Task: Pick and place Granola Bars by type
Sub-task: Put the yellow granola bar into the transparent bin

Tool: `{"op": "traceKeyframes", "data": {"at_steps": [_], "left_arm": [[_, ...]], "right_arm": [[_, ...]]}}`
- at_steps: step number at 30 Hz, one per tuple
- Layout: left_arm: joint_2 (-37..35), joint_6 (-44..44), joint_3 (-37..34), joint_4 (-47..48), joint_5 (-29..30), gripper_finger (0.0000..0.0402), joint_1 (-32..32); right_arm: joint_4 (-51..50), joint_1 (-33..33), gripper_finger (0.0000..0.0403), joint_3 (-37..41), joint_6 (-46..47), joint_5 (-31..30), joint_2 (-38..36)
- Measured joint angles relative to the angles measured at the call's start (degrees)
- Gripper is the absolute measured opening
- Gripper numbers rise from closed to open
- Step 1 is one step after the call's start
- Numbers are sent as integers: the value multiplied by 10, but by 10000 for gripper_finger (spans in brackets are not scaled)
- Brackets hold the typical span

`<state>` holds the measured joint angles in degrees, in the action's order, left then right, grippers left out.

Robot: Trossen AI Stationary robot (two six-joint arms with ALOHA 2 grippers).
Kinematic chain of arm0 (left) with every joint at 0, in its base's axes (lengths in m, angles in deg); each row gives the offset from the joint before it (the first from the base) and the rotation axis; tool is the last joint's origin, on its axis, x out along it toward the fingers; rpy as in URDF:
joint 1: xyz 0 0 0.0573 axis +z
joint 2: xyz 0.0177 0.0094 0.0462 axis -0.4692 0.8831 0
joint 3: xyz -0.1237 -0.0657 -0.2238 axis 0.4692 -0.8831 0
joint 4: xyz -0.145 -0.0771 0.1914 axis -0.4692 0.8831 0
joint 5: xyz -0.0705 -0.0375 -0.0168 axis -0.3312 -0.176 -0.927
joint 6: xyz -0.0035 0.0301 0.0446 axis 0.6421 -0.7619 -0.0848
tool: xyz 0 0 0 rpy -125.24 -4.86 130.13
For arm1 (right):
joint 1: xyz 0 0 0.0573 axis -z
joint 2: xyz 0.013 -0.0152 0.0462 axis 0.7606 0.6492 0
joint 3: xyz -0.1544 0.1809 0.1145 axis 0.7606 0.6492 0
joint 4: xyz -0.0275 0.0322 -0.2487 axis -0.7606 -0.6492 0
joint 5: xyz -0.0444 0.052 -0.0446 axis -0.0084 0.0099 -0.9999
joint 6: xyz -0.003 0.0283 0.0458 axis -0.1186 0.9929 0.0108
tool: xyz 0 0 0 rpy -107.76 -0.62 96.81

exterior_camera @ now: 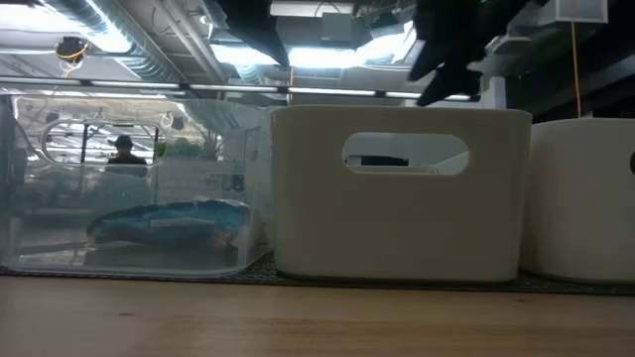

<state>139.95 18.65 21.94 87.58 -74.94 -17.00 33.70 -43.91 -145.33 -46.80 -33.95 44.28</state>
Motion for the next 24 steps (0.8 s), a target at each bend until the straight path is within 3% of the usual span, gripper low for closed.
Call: {"op": "traceKeyframes", "data": {"at_steps": [9, 15, 24], "left_arm": [[0, 6, 0, 0, 1, 160, 0], [0, 5, 0, 0, 1, 161, 0], [0, -9, 0, 0, 0, 161, 0]], "right_arm": [[135, 45, 271, 0, 65, 41, 118], [133, 51, 271, 0, 110, 90, 206], [142, 51, 271, 0, 141, 89, 290]]}}
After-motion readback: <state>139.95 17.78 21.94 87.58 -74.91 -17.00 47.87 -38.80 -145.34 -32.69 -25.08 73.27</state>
